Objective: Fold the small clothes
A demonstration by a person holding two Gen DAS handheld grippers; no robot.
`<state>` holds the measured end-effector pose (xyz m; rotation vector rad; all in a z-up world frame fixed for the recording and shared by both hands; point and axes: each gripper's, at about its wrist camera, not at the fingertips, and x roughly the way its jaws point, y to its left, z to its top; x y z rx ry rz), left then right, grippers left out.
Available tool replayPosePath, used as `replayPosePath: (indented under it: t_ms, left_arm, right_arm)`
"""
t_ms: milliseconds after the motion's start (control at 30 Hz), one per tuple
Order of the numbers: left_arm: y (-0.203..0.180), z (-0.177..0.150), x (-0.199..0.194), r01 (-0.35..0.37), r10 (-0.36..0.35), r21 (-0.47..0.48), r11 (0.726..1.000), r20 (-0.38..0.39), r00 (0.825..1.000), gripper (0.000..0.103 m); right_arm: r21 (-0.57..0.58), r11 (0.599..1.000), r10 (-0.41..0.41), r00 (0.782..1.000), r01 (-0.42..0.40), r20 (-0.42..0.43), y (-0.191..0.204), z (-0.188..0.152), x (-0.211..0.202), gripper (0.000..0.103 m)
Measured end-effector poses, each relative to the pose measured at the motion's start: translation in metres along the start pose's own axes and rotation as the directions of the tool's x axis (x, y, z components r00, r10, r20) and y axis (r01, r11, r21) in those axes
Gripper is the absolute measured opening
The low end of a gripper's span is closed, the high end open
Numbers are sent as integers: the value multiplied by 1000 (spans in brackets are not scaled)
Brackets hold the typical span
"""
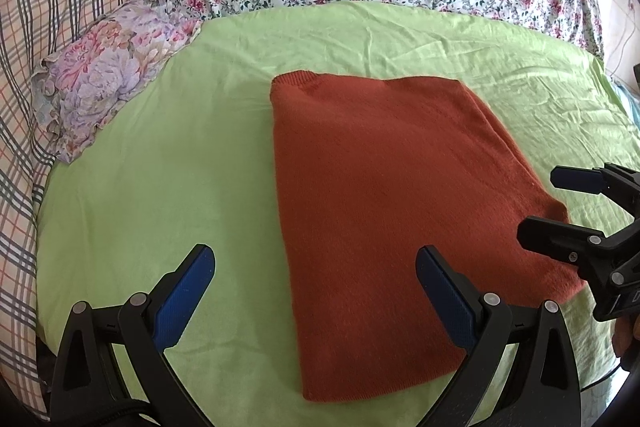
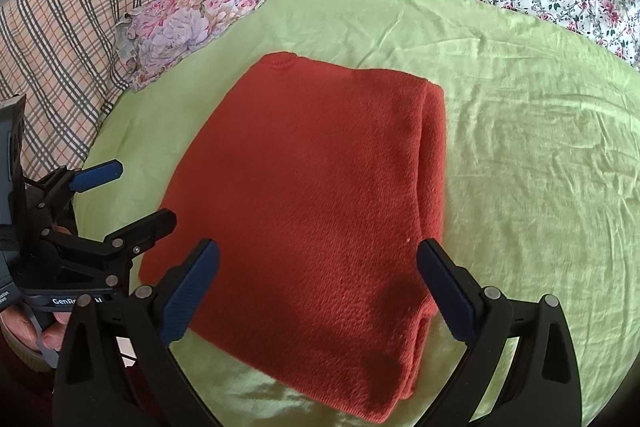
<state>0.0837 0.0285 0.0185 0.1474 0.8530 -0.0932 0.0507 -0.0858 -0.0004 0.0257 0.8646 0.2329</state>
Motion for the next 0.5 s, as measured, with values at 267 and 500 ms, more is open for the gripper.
replayPosePath:
  t_ms: [267,500]
  left_arm:
    - [5,6,9,-7,7,-15,1000,-20,1000,101]
    - [4,3,12,-4,3,-20,1000,-34,999,101]
  right_arm:
    - [9,1000,4,1000,-4,-4,-6,4,7,99]
    - [30,999,10,1000,-10,-3,-6,-2,8,99]
